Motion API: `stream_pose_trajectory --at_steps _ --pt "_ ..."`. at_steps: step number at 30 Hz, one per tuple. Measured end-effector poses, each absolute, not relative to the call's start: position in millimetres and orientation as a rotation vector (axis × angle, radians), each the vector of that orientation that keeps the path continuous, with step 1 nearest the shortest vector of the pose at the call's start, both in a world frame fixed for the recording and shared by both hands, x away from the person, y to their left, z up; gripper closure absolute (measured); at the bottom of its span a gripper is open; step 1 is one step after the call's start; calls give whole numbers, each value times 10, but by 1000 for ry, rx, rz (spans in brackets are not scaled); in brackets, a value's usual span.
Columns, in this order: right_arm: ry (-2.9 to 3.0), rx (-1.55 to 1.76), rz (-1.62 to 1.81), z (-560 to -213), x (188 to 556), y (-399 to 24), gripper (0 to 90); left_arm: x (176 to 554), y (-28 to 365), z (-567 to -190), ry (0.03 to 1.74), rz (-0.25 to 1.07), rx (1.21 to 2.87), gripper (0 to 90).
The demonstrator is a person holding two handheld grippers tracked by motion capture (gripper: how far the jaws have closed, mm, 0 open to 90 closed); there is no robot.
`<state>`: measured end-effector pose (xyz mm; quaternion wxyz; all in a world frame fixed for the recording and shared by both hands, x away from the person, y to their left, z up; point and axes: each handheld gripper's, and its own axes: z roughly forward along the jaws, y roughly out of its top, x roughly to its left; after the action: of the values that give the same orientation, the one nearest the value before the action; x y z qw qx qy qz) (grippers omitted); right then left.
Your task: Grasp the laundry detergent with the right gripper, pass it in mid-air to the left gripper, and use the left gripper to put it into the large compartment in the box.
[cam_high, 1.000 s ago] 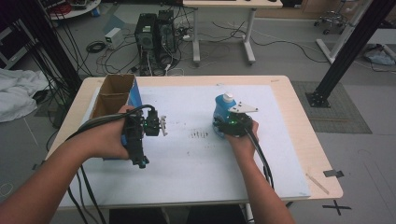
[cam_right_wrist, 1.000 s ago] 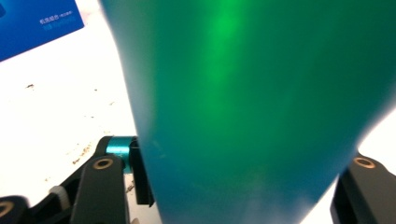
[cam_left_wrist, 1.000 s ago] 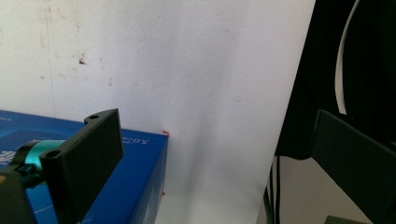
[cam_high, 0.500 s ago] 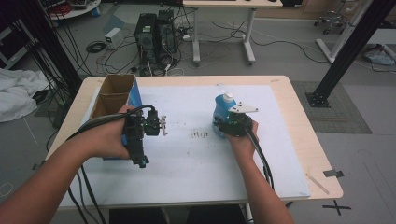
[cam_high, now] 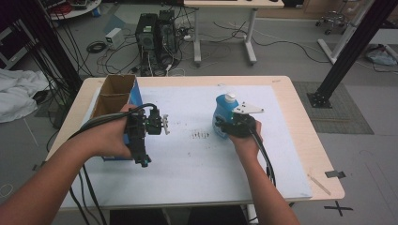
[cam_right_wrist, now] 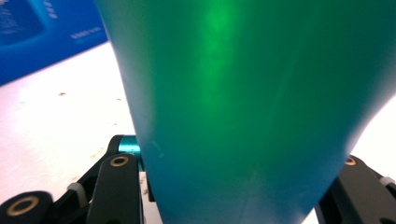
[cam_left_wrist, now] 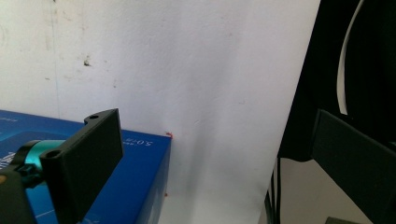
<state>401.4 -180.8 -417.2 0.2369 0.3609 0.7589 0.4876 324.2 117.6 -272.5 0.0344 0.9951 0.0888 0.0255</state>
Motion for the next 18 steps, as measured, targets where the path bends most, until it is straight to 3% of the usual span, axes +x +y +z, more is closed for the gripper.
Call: stream_pose_trajectory --at_steps 18 --pt "2296 652 1449 -3847 3561 -1769 462 3351 1024 -2611 201 93 3045 31"
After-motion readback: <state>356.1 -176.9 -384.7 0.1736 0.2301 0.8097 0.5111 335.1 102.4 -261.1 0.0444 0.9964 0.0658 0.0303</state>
